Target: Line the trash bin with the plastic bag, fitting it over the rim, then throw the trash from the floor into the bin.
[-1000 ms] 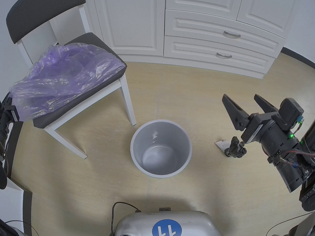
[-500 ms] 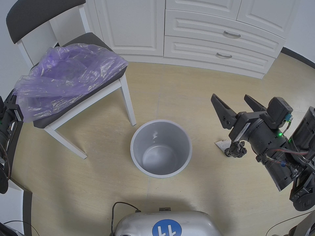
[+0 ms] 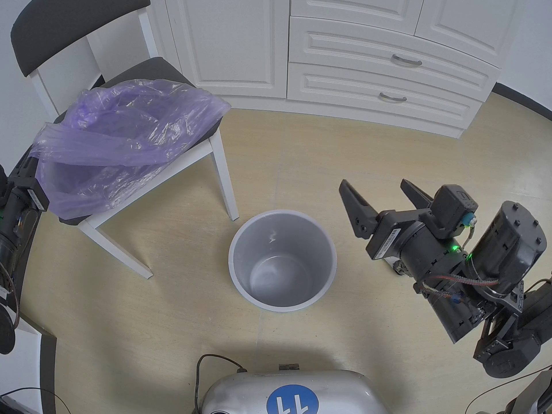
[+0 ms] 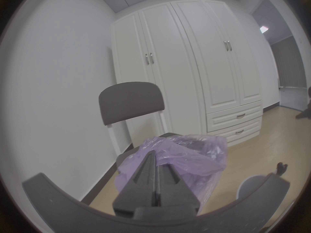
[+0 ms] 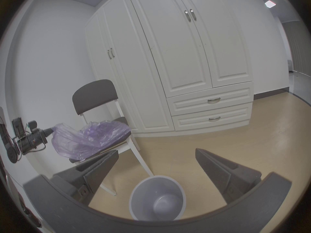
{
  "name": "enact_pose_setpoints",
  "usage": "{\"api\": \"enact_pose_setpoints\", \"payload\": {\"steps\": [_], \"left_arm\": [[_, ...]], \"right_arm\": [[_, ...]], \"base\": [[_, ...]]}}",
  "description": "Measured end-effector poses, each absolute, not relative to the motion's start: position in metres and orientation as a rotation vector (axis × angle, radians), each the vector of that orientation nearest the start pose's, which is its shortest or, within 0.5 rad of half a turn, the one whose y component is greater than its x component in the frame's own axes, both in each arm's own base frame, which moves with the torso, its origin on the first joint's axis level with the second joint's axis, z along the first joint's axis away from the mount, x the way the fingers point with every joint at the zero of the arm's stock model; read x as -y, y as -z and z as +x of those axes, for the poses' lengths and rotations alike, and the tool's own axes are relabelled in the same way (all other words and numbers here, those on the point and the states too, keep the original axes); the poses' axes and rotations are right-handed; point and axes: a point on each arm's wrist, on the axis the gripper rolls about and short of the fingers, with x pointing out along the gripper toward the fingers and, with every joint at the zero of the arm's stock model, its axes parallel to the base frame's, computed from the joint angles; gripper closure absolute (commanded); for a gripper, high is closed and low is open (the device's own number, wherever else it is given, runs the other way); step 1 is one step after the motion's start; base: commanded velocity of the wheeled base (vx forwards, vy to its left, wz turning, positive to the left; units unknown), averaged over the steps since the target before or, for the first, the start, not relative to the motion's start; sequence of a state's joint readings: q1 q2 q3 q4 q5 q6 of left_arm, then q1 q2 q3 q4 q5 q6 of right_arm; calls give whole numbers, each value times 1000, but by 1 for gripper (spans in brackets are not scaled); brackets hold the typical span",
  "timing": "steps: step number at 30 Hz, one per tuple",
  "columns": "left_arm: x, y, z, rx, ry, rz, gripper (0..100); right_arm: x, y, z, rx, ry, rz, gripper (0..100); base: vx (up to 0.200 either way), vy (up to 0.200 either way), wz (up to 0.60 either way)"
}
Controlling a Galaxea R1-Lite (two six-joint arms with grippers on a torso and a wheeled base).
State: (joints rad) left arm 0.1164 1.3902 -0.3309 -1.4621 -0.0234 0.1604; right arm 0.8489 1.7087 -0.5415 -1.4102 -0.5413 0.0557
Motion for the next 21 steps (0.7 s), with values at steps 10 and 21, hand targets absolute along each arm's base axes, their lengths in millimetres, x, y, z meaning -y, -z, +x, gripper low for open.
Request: {"api": "enact_pose_setpoints", "payload": {"steps": [10, 21], "left_arm": [[4, -231, 174, 460, -60, 140, 100], [21, -236, 159, 489, 15, 109, 100]], "right_arm": [[-218, -171, 197, 126, -330, 218, 0], [-228, -156, 197, 87, -351, 191, 0]], "base": [[0, 0, 0], [0, 0, 0]]}}
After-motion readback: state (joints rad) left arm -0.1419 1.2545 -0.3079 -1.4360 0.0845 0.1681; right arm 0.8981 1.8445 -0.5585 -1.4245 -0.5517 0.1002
